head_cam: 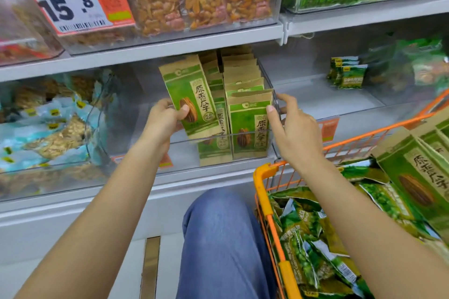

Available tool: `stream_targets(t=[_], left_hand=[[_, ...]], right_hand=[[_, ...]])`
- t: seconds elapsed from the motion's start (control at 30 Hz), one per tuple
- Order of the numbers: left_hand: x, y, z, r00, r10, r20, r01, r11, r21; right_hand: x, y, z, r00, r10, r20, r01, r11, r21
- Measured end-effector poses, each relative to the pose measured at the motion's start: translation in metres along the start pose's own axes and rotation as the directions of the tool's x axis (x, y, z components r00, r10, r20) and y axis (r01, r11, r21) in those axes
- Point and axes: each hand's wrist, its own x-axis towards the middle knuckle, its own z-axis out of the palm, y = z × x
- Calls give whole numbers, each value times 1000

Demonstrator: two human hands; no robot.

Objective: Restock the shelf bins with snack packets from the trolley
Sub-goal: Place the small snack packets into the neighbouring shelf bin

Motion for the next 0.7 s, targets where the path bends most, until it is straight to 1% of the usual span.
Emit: stream_targets(t=[0.03,0.07,0.1,0.17,0.2,0.23,0.27,0.37,0.5,0.63,0.7], left_hand=[[-1,0,3,999,-16,30,14,997,74],[-3,1,5,996,-49,72,35,982,185],[-4,3,6,989,-100,112,60,947,315],[-3,5,6,965,-195,174,70,834,548],[-2,7,6,954,-229,193,65,788,612],[-2,8,8,945,-250,211,62,770,634],[-2,11,9,938,-260,228,63,777,626],[-1,13,12,946,-226,234,58,826,561],[0,8,10,942,-220,252,3,759,651],[3,5,9,962,-174,209,12,797,604],[5,1,9,969,-161,185,17,797,603]], right_hand=[[0,1,1,1000,5,1,-5,1000,-1],[0,1,2,1000,5,1,-5,1000,-5],[-1,1,2,1000,6,2,-6,1000,-9],[-1,0,1,1000,15,4,-15,1000,-11],[0,0,1,1000,24,8,-23,1000,-13],[-1,0,0,999,29,13,-29,999,-16],[-1,0,0,999,31,16,-31,999,-14],[-1,0,0,1000,27,15,-26,1000,-9],[-1,0,1,999,36,17,-35,999,-6],[-1,0,1,999,39,18,-38,999,-11],[-1,1,2,999,33,15,-33,999,-15]])
